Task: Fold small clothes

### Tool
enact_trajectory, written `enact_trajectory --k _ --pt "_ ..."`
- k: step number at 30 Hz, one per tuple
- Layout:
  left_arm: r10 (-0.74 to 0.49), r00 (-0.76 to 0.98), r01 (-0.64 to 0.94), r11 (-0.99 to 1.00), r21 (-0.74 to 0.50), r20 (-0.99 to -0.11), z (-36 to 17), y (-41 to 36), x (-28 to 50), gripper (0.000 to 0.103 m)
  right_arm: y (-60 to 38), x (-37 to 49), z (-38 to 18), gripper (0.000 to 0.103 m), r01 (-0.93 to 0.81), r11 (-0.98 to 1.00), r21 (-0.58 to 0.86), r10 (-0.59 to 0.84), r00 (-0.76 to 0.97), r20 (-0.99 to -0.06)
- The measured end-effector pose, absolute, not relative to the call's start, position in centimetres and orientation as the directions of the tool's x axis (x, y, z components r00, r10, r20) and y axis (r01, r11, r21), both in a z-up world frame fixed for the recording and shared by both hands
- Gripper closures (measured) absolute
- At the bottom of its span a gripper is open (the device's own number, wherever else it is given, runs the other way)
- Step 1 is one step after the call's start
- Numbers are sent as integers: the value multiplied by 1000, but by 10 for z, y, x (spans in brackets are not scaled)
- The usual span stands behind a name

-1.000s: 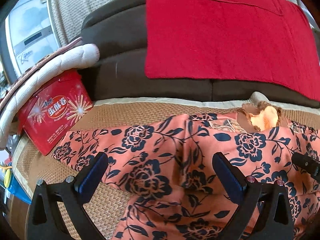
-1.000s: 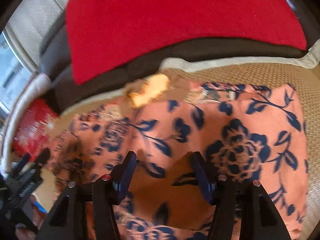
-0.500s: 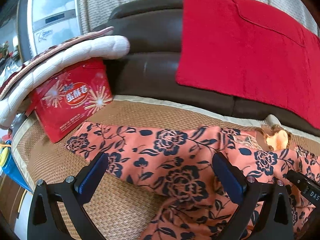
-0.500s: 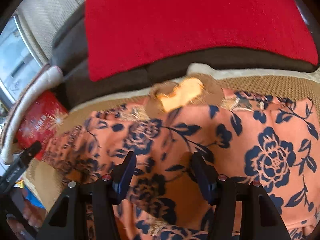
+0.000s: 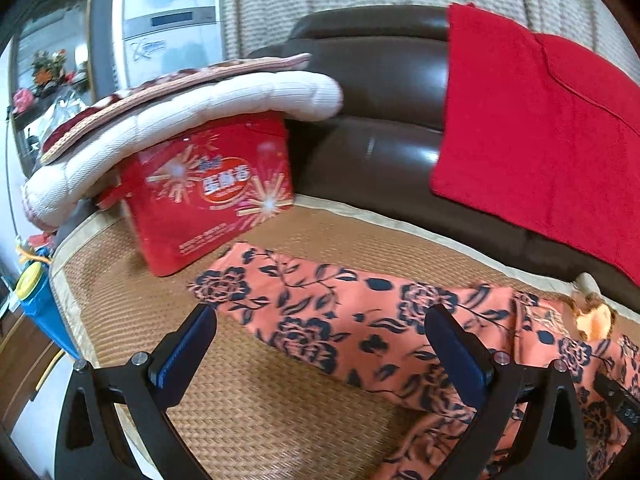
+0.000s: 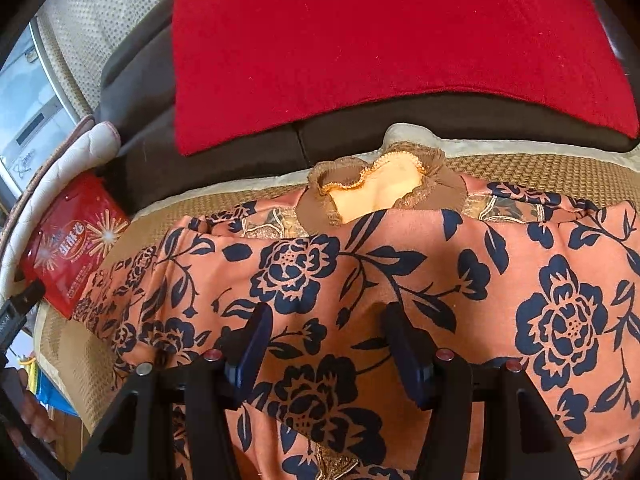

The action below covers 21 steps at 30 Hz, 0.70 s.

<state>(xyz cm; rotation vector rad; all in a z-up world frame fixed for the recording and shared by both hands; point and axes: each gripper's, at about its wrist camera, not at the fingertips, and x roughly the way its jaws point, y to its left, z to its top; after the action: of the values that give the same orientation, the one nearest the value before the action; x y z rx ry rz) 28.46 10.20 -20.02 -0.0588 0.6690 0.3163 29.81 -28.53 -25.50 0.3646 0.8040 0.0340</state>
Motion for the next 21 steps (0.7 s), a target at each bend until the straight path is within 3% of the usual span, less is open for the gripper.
enact_trajectory --k 6,11,15,17,21 --pt "293 732 -345 938 36 -615 -200 121 284 0 -280 287 -237 41 71 936 346 175 757 -629" --pt "297 724 -348 936 41 -622 -204 124 285 0 -270 301 -255 41 84 944 319 175 693 -699" --pt "293 714 -343 938 46 -636 -209 125 289 0 -268 299 -248 41 66 939 338 190 719 -668" --pt "260 699 -325 945 28 -667 -214 129 295 0 -269 296 -243 41 60 934 353 200 731 -652" --pt "104 604 -341 930 -138 -790 -239 171 322 0 -274 292 -238 41 64 926 373 207 739 -641"
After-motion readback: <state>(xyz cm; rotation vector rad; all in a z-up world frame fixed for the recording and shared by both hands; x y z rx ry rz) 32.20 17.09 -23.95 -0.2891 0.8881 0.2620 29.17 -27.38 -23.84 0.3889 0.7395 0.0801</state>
